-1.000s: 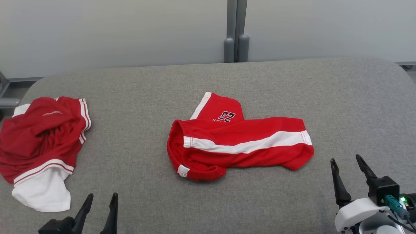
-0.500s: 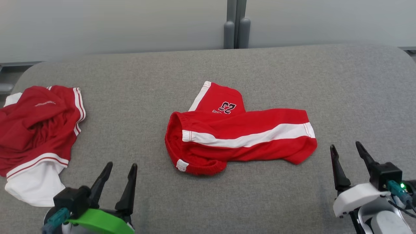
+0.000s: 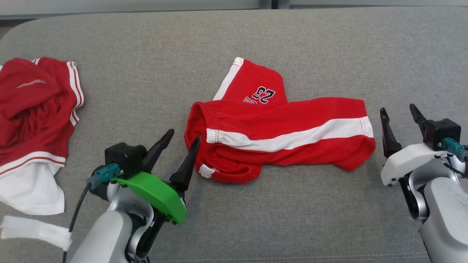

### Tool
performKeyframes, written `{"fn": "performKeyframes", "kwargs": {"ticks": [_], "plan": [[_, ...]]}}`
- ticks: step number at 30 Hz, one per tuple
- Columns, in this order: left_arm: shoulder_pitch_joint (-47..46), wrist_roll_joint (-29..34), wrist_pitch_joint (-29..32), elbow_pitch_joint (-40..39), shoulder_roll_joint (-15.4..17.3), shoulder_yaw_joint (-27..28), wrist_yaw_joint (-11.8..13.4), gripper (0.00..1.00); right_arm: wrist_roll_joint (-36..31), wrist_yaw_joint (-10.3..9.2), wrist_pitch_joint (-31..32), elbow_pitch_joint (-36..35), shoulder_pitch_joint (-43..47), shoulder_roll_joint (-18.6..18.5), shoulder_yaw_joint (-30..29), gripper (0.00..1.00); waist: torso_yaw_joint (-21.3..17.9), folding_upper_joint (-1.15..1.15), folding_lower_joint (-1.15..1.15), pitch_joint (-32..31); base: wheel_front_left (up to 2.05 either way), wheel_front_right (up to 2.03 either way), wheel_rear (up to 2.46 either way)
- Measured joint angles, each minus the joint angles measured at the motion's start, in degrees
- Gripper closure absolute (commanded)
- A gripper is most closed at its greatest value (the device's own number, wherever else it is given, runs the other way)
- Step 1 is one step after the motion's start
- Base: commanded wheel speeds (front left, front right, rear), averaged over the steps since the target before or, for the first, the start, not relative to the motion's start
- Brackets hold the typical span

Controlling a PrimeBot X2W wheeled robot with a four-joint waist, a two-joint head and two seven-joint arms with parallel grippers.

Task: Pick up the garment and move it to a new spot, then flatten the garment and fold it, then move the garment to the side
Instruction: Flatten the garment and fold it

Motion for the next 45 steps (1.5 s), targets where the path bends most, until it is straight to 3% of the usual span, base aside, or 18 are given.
{"fn": "performKeyframes", "kwargs": {"ticks": [10,25,26,28,30,32,33,45], "plan": [[-5.0,-0.1,4.4,4.0,-2.3,-1.8,-0.5,0.00,-0.3,1.08,0.3,6.6,-5.2,1.5,2.3,0.00,1.4,0.00,0.00,4.9,0.00,0.00,0.00],[-8.9,-1.2,6.8,5.8,-3.8,-4.5,-2.1,0.00,-0.3,1.27,-2.1,13.5,-8.9,2.7,2.5,0.00,-0.1,0.00,0.00,7.2,0.00,0.00,0.00],[-8.9,-1.3,7.0,6.0,-3.9,-4.9,-2.1,0.05,-0.3,1.27,-2.3,14.0,-9.0,2.7,2.5,0.00,-0.2,0.00,0.00,7.3,0.00,0.00,0.00],[-9.1,-1.5,7.2,6.3,-4.1,-5.3,-2.1,0.53,-0.3,1.29,-2.6,14.9,-9.4,2.7,2.5,0.00,-0.2,0.00,0.00,7.4,0.00,0.00,0.00],[-9.2,-1.5,7.3,6.4,-4.3,-5.5,-2.1,0.64,-0.3,1.29,-2.8,15.4,-9.6,2.8,2.5,0.00,-0.2,0.00,0.00,7.4,0.00,0.00,0.00],[-9.6,-1.6,7.3,6.5,-4.4,-5.5,-2.4,0.93,-0.3,1.32,-3.3,16.2,-9.8,2.8,2.5,0.00,-0.2,0.00,0.00,7.5,0.00,0.00,0.00],[-9.9,-1.7,7.3,6.5,-4.4,-5.5,-2.6,1.00,-0.3,1.49,-3.3,16.5,-10.0,2.8,2.5,0.00,-0.2,0.00,0.00,7.5,0.00,0.00,0.00],[-11.1,-1.8,7.2,6.7,-4.6,-5.8,-2.6,1.00,-0.1,3.13,-4.3,20.2,-11.8,4.1,3.6,0.00,0.3,0.00,0.00,7.5,0.00,0.00,0.00]]}}
